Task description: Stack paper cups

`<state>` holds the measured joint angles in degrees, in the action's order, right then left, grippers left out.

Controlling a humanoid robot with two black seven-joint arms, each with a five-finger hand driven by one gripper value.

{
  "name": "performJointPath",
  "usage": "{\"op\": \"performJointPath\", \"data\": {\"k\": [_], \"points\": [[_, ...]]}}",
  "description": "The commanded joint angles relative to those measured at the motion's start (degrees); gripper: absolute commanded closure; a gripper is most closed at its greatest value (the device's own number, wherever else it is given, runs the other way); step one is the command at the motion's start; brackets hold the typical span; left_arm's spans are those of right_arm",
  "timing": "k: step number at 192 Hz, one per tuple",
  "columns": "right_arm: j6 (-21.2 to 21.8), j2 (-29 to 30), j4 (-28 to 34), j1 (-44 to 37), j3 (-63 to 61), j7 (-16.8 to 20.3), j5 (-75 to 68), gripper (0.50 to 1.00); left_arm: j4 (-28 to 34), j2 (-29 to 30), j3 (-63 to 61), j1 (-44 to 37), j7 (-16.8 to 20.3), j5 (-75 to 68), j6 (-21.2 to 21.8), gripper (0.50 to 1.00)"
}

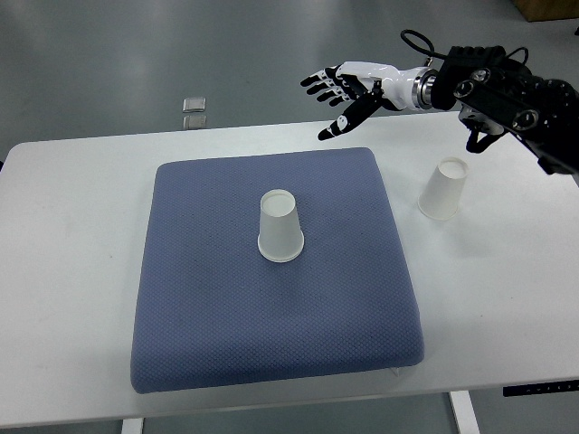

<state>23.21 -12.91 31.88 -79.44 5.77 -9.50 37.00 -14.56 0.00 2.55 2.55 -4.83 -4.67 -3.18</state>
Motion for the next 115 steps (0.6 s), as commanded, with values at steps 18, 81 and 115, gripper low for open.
{"op": "performJointPath", "data": {"k": [18, 81, 115], "points": [[3.77, 0.25, 4.86, -14.17, 24.82, 2.12, 3.17, 0.585, -0.03, 0.00, -0.17, 0.00, 0.00, -0.08, -0.07, 0.500], [11.79, -6.25, 19.80, -41.33, 32.38, 3.09, 4.31, 0.583, -2.05, 0.00, 0.00, 0.00, 0.00, 0.01, -0.16, 0.500], [11.79, -12.40, 26.39, -47.83, 32.91, 3.26, 4.48, 0.583, -2.23, 0.00, 0.00, 0.00, 0.00, 0.01, -0.16, 0.500]]}}
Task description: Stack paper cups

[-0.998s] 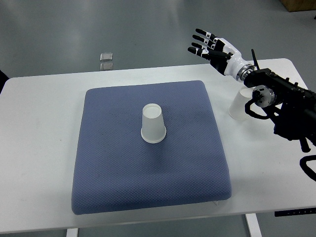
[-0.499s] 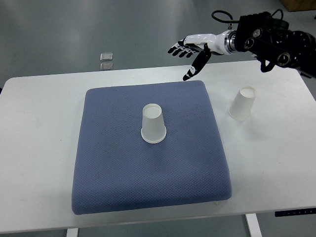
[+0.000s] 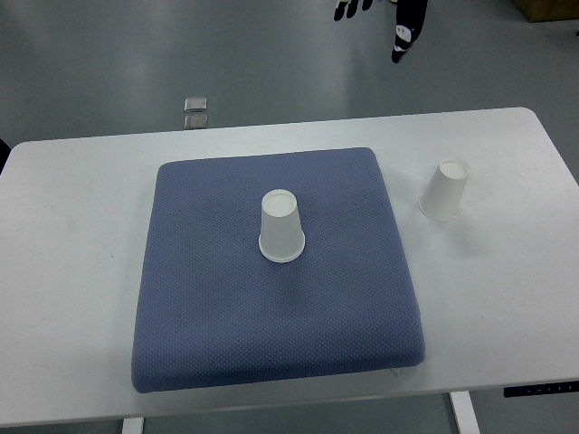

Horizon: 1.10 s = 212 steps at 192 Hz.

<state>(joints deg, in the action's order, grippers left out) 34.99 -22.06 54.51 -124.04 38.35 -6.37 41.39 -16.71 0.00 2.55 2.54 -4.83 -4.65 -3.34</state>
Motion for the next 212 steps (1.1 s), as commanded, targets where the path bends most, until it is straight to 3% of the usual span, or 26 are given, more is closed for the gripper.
{"op": "performJointPath", "data": {"k": [1, 24, 60, 89, 132, 164, 212], "points": [[0.01, -3.60, 4.19, -3.40, 0.32, 0.13, 0.09, 0.583, -0.08, 0.00, 0.00, 0.01, 0.00, 0.00, -0.09, 0.500], [0.01, -6.15, 7.89, -5.25, 1.37, 0.31, 0.09, 0.583, -0.69, 0.00, -0.09, 0.01, 0.00, 0.00, -0.26, 0.500], [0.01, -6.15, 7.19, -3.93, 2.25, 0.31, 1.24, 0.583, -0.69, 0.00, -0.18, 0.01, 0.00, 0.00, -0.26, 0.500], [0.01, -5.45, 4.12, 2.39, 4.27, 2.07, 1.24, 0.583, -0.52, 0.00, -0.09, 0.01, 0.00, 0.00, -0.26, 0.500], [0.01, -4.57, -5.38, 16.45, 3.13, 1.81, 1.06, 0.583, -0.17, 0.00, -0.09, 0.01, 0.00, 0.00, -0.26, 0.500], [0.01, -3.87, -7.67, 23.93, 1.64, 1.63, 1.24, 0.583, -0.25, 0.00, -0.09, 0.01, 0.00, 0.00, -0.26, 0.500], [-8.01, -1.49, -9.95, 30.08, 1.64, 1.98, 0.97, 0.585, -0.34, 0.00, -0.18, -0.17, -0.09, 0.00, -0.18, 0.500]]}}
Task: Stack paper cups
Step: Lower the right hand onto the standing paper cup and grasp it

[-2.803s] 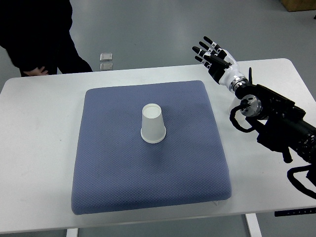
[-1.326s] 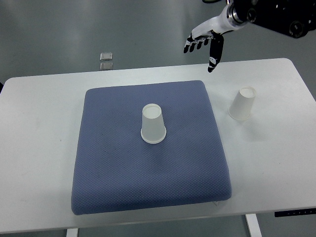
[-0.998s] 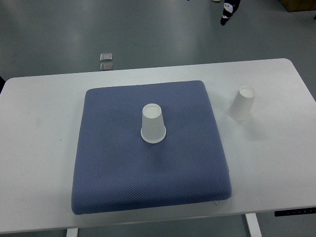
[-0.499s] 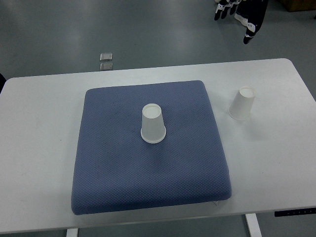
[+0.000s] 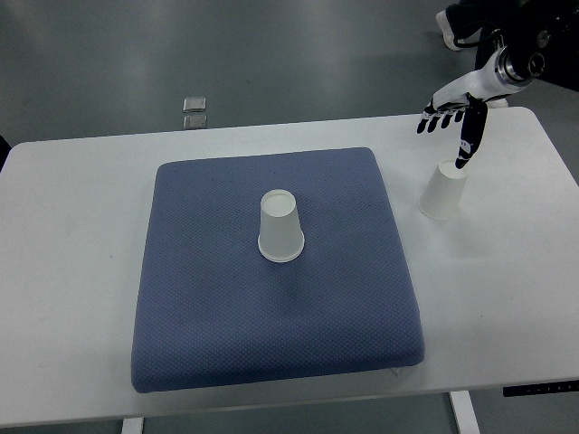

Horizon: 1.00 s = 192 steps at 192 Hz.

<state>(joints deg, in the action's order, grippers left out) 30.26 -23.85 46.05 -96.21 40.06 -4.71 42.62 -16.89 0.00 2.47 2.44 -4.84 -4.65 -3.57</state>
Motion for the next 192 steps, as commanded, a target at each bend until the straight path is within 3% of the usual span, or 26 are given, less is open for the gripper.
{"op": "performJointPath", "data": {"k": [1, 90, 192], "points": [[-3.62, 0.29, -1.75, 2.52, -0.07, 0.32, -0.25, 0.585, -0.16, 0.00, -0.10, -0.07, -0.08, 0.00, 0.06, 0.500], [-6.70, 7.50, -15.64, 13.33, -1.74, 0.58, -1.13, 0.585, -0.33, 0.00, -0.10, -0.60, -0.08, 0.00, 0.06, 0.500], [-9.25, 7.59, -16.79, 17.64, -1.74, 0.58, -1.05, 0.589, -0.51, 0.00, -0.28, -0.60, -0.08, 0.00, 0.06, 0.500]]}}
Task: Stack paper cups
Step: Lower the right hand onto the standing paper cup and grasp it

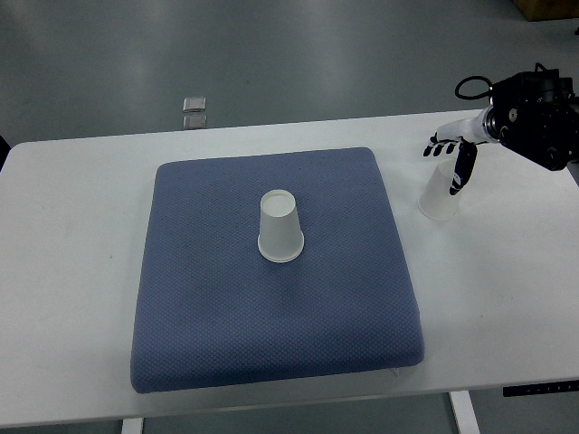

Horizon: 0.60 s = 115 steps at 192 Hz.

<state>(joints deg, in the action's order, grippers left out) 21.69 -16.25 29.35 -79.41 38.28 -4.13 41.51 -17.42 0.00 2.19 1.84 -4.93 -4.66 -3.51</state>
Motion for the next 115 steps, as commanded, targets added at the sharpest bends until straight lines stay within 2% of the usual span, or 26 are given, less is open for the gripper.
{"op": "performJointPath", "data": {"k": [1, 56, 67, 80, 98, 108, 115], "points": [[-0.77, -0.01, -0.17, 0.93, 0.04, 0.00, 0.07, 0.589, 0.02, 0.00, 0.00, 0.01, 0.01, 0.00, 0.00, 0.500], [-2.35, 1.66, -2.55, 2.86, 0.04, 0.00, 0.07, 0.601, 0.11, 0.00, 0.09, -0.08, 0.01, 0.00, 0.00, 0.500], [-2.44, 1.93, -2.55, 2.95, -0.05, 0.00, -0.02, 0.628, 0.11, 0.00, 0.09, -0.08, 0.01, 0.00, 0.00, 0.500], [-2.53, 2.01, -2.63, 3.04, -0.05, 0.00, -0.02, 0.683, 0.11, 0.00, 0.09, -0.08, 0.01, 0.00, 0.00, 0.500], [-2.53, 2.01, -2.63, 3.21, -0.05, 0.00, -0.02, 0.707, 0.11, 0.00, 0.09, -0.08, 0.01, 0.00, 0.00, 0.500], [-2.53, 2.01, -2.63, 3.21, -0.05, 0.00, -0.02, 0.746, 0.11, 0.00, 0.09, 0.01, 0.01, 0.00, 0.00, 0.500], [-2.53, 2.01, -2.63, 3.21, -0.05, 0.00, 0.07, 0.801, 0.19, 0.00, 0.09, 0.01, 0.01, 0.00, 0.00, 0.500]]}}
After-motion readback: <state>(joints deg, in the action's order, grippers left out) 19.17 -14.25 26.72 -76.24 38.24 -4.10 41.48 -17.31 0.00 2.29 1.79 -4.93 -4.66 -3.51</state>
